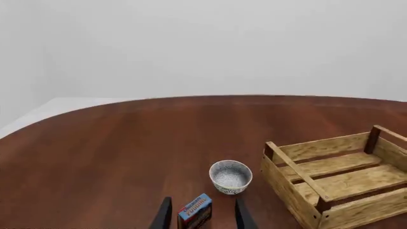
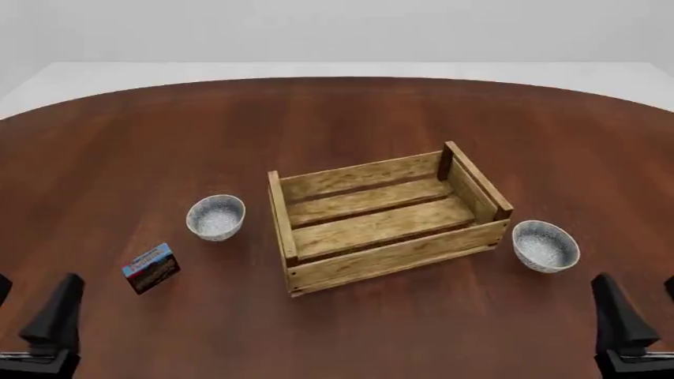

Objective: Stack the right bowl on the left bowl and place them in the tray.

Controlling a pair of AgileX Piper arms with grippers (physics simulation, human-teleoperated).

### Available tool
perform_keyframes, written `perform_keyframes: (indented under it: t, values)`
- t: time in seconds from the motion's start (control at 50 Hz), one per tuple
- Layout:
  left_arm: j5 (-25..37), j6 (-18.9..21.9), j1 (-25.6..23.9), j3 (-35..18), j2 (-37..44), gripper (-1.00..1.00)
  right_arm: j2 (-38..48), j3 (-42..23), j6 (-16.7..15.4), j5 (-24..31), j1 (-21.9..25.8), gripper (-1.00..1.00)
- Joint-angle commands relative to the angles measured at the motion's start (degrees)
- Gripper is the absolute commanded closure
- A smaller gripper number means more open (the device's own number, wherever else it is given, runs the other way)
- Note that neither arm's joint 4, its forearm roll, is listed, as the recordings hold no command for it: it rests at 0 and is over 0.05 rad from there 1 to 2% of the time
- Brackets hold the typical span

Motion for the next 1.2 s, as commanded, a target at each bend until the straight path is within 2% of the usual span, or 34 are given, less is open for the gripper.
perform_keyframes:
  t: [0.02,0.06,0.08,0.16,0.18,0.22,0.26,0.28,0.3,0.32,0.38,0.42,0.44,0.46,0.5,0.58,0.66,0.7,0.78,0.88,0.94,0.98,1.08,1.2]
  values:
    - [-0.6,0.7,0.0,0.9,0.5,-1.00,0.2,-2.0,-0.4,2.5,1.0,-1.00]
    - [-0.3,0.9,-0.2,0.7,0.6,-1.00,3.8,-2.9,-0.1,1.8,0.8,-1.00]
    - [-0.1,1.7,-0.3,0.6,0.2,-1.00,3.3,-3.8,-0.2,2.8,1.0,-1.00]
    - [0.1,0.8,-0.7,0.5,0.3,-1.00,4.6,-7.0,-0.4,5.3,0.7,-1.00]
    - [0.1,0.6,-0.6,0.4,0.3,-1.00,8.7,-7.5,0.0,4.2,-1.2,-1.00]
    - [0.3,0.5,-0.7,0.4,0.1,-1.00,8.9,-10.6,-0.7,6.6,0.2,-1.00]
    - [0.5,0.4,-0.9,0.2,0.0,-1.00,13.4,-12.4,-1.2,6.2,-0.9,-1.00]
    - [0.4,0.6,-1.1,0.2,0.0,-1.00,16.1,-13.1,-0.8,5.2,-3.6,-1.00]
    - [0.3,1.0,-1.1,0.5,0.3,-1.00,18.6,-14.4,-0.9,5.3,-4.0,-1.00]
    - [0.0,1.2,-1.2,0.7,0.6,-1.00,17.7,-15.5,-1.5,6.4,-3.7,-1.00]
    - [-1.4,2.7,-1.6,1.1,2.7,-1.00,20.7,-19.2,-3.5,8.5,-7.2,-1.00]
    - [-1.1,2.1,-1.6,1.1,2.2,-1.00,23.9,-20.9,-2.9,8.7,-9.7,-1.00]
    - [-1.5,2.2,-1.9,1.1,2.9,-1.00,26.2,-22.0,-2.4,9.6,-8.1,-1.00]
    - [-1.8,2.2,-1.8,1.1,3.1,-1.00,27.4,-22.7,-2.1,9.9,-8.4,-1.00]
    - [-2.3,2.1,-1.7,1.1,3.4,-1.00,31.7,-25.0,-3.6,10.6,-9.3,-1.00]
    - [-1.3,1.9,-1.7,0.7,2.3,-1.00,34.7,-28.2,-2.9,11.9,-9.7,-1.00]
    - [-1.0,1.7,-2.0,0.7,1.8,-1.00,39.9,-30.3,-3.8,12.2,-11.7,-1.00]
    - [-1.0,1.7,-2.0,0.7,1.6,-1.00,42.7,-31.9,-2.4,13.5,-11.3,-1.00]
    - [-0.6,1.4,-2.3,0.5,1.3,-1.00,49.0,-34.9,-5.6,14.8,-14.4,-1.00]
    - [-1.1,1.4,-2.3,0.6,1.7,-1.00,52.8,-37.1,-6.3,16.2,-14.7,-1.00]
    - [-1.6,1.5,-2.5,0.6,2.2,-1.00,56.3,-38.5,-8.1,15.7,-17.4,-1.00]
    - [-1.7,1.2,-2.5,0.7,2.3,-1.00,58.7,-38.4,-5.7,15.9,-15.5,-1.00]
    - [-1.1,0.7,-2.6,0.5,1.8,-1.00,62.2,-38.6,-5.9,14.6,-16.1,-1.00]
    - [-0.3,0.8,-2.4,0.3,1.3,-1.00,66.4,-37.9,-8.0,11.8,-17.6,-1.00]
